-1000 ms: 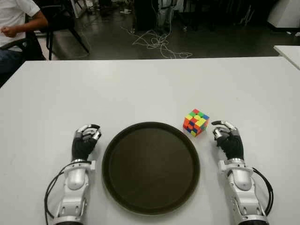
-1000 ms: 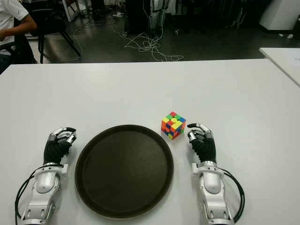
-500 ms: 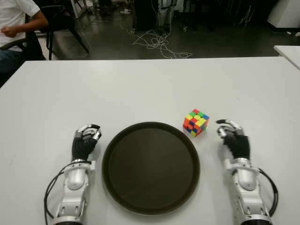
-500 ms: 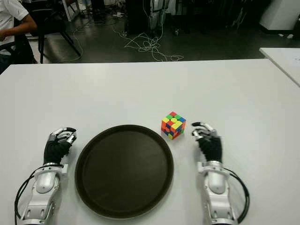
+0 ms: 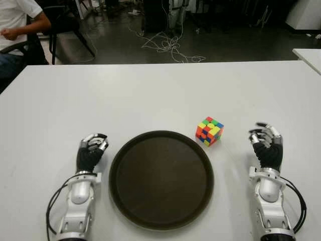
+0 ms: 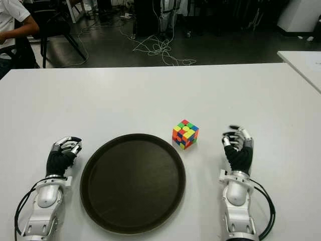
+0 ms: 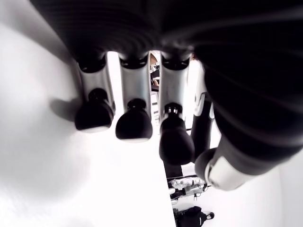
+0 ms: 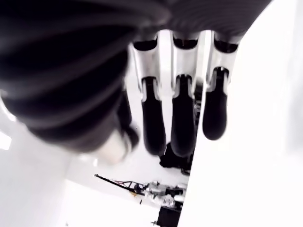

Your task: Pick up the Rubik's Cube and put it in the plate

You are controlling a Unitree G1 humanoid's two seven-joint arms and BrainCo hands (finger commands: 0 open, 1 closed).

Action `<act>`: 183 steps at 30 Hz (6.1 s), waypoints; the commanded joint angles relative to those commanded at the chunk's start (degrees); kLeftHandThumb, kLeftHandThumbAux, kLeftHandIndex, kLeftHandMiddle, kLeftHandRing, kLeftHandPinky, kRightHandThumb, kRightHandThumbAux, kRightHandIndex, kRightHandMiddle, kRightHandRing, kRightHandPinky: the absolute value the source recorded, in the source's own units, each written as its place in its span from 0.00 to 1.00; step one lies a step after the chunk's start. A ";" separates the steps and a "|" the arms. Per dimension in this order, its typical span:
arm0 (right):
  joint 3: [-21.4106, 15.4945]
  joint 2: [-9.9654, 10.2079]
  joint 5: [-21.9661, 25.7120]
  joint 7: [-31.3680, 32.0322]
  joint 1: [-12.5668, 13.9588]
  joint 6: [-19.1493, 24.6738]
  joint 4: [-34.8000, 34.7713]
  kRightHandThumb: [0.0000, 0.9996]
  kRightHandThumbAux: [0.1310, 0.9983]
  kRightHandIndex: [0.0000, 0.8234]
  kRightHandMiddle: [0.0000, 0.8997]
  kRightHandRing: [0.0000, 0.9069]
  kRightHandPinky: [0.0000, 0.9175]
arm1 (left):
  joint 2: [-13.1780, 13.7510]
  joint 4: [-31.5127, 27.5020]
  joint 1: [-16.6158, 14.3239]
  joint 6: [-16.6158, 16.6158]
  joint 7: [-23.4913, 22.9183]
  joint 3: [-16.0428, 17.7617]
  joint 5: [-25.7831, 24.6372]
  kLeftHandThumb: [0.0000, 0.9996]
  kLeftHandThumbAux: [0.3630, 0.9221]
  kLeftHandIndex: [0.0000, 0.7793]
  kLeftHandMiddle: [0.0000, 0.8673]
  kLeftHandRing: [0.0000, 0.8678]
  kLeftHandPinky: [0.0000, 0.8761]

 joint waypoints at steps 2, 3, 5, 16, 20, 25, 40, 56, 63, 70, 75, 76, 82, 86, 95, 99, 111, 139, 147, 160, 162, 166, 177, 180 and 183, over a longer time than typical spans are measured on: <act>0.22 -0.24 -0.69 -0.17 0.15 0.29 -0.58 0.04 0.82 0.17 0.22 0.21 0.17 | -0.05 -0.01 0.04 -0.06 -0.07 0.09 -0.22 0.71 0.61 0.57 0.93 0.95 0.91; 0.32 -0.32 -1.00 -0.25 0.23 0.39 -0.81 0.02 0.83 0.15 0.20 0.18 0.14 | -0.06 -0.04 0.07 -0.08 -0.09 0.11 -0.31 0.71 0.61 0.57 0.93 0.95 0.91; 0.59 -0.49 -1.74 -0.44 0.36 0.34 -1.11 0.01 0.83 0.13 0.16 0.15 0.11 | -0.07 -0.13 0.13 0.01 -0.16 0.14 -0.49 0.71 0.61 0.57 0.93 0.95 0.91; 2.47 -2.66 -5.56 -0.26 0.93 -1.24 -0.89 0.00 0.85 0.07 0.07 0.06 0.03 | -0.41 -0.93 0.16 1.61 0.10 0.24 -0.71 0.71 0.61 0.57 0.92 0.94 0.91; 2.85 -3.06 -6.60 -0.71 0.87 -2.26 -0.45 0.00 0.86 0.06 0.07 0.06 0.03 | -0.50 -0.89 0.04 1.84 0.00 0.36 -0.83 0.71 0.61 0.57 0.92 0.94 0.91; 3.41 -3.70 -7.46 -0.75 0.84 -4.05 0.05 0.00 0.90 0.05 0.06 0.05 0.03 | -0.40 -0.63 0.01 1.42 -0.42 0.36 -0.93 0.71 0.61 0.57 0.92 0.94 0.90; 6.54 -8.17 -11.15 4.90 1.74 -3.01 -1.16 0.00 0.82 0.01 0.00 0.00 0.00 | -0.55 -0.86 0.25 0.81 -0.28 0.04 -0.62 0.71 0.61 0.57 0.92 0.94 0.90; 9.82 -11.12 -20.43 18.69 0.58 13.30 -11.35 0.00 0.72 0.00 0.00 0.00 0.00 | -0.88 -2.57 0.96 2.40 -0.49 -0.31 -0.35 0.71 0.62 0.57 0.92 0.94 0.90; 15.28 -13.93 -29.39 33.15 -2.25 32.92 -22.70 0.00 0.65 0.00 0.00 0.00 0.00 | -1.49 -2.36 0.67 2.49 -0.24 0.07 -0.93 0.71 0.61 0.57 0.92 0.94 0.90; 19.61 -15.81 -34.39 39.15 -3.67 39.72 -25.89 0.00 0.58 0.00 0.00 0.00 0.00 | -2.12 -2.10 0.65 2.25 0.22 0.10 -0.63 0.71 0.62 0.57 0.92 0.94 0.90; 21.66 -17.50 -35.95 41.59 -5.12 41.30 -25.71 0.00 0.58 0.00 0.00 0.00 0.00 | -2.67 -2.71 0.91 2.37 0.73 0.03 -0.61 0.71 0.62 0.57 0.92 0.94 0.90; 21.92 -17.75 -36.04 41.88 -5.33 41.42 -25.62 0.00 0.58 0.00 0.00 0.00 0.00 | -2.74 -2.76 0.92 2.42 0.82 0.05 -0.60 0.71 0.62 0.57 0.92 0.94 0.90; 23.75 -19.71 -36.77 42.19 -6.40 40.43 -24.66 0.00 0.61 0.00 0.00 0.00 0.00 | -2.96 -2.57 0.75 2.23 1.28 0.04 -0.47 0.71 0.61 0.57 0.92 0.94 0.91; 24.95 -20.54 -37.22 42.11 -7.30 39.88 -23.77 0.00 0.63 0.00 0.00 0.00 0.00 | -2.62 -1.99 0.51 2.14 0.82 -0.06 -0.47 0.71 0.61 0.57 0.92 0.94 0.91; 28.42 -23.92 -38.56 43.52 -10.56 35.59 -20.23 0.00 0.70 0.00 0.00 0.00 0.00 | -2.02 -1.24 0.35 1.87 -0.10 -0.36 -0.52 0.71 0.61 0.57 0.92 0.94 0.91; 29.32 -24.41 -39.00 45.22 -11.70 35.85 -19.51 0.00 0.72 0.00 0.00 0.00 0.00 | -2.08 -1.25 0.41 1.73 -0.05 -0.39 -0.51 0.71 0.61 0.57 0.93 0.95 0.91; 30.47 -23.37 -39.12 48.57 -14.93 38.70 -17.47 0.00 0.77 0.00 0.00 0.00 0.00 | -2.80 -1.66 0.58 1.10 -0.02 -0.38 -1.14 0.71 0.61 0.57 0.94 0.96 0.92; 29.81 -22.79 -37.84 42.55 -21.48 34.36 -10.97 0.00 0.70 0.00 0.00 0.00 0.01 | -4.15 -3.08 1.85 -1.08 -0.09 -0.65 -1.06 0.71 0.61 0.57 0.93 0.95 0.93; 29.10 -21.93 -36.78 40.85 -22.54 33.44 -9.53 0.00 0.69 0.00 0.00 0.00 0.02 | -5.16 -5.31 2.55 0.30 -0.53 -0.49 -2.76 0.71 0.61 0.57 0.92 0.95 0.93; 29.42 -21.95 -36.82 41.03 -23.34 33.00 -9.39 0.00 0.72 0.01 0.00 0.01 0.04 | -5.29 -5.44 2.29 1.79 0.23 -0.06 -2.72 0.71 0.61 0.57 0.92 0.95 0.93; 29.43 -21.99 -36.77 40.86 -23.37 32.68 -9.52 0.00 0.74 0.01 0.00 0.01 0.04 | -4.73 -4.83 2.13 1.55 -0.15 -0.09 -2.41 0.71 0.61 0.57 0.92 0.95 0.93; 29.25 -21.88 -36.53 40.58 -23.52 32.42 -9.24 0.00 0.75 0.01 0.00 0.01 0.05 | -4.36 -4.66 2.15 1.67 -0.26 -0.33 -1.85 0.71 0.62 0.57 0.92 0.95 0.93; 29.77 -21.95 -36.54 40.53 -24.64 32.10 -7.62 0.00 0.77 0.01 0.01 0.02 0.04 | -4.24 -4.10 2.06 1.20 0.30 -0.31 -1.27 0.71 0.62 0.57 0.92 0.95 0.93; 29.92 -21.93 -36.56 41.17 -24.95 32.32 -7.45 0.00 0.77 0.00 0.01 0.01 0.04 | -4.36 -4.03 2.08 0.87 0.24 -0.22 -1.44 0.71 0.61 0.57 0.92 0.95 0.93; 29.97 -21.85 -36.48 41.51 -25.11 32.30 -7.35 0.00 0.78 0.00 0.00 0.01 0.04 | -4.45 -4.08 2.20 0.59 0.01 -0.13 -1.77 0.71 0.61 0.57 0.92 0.95 0.93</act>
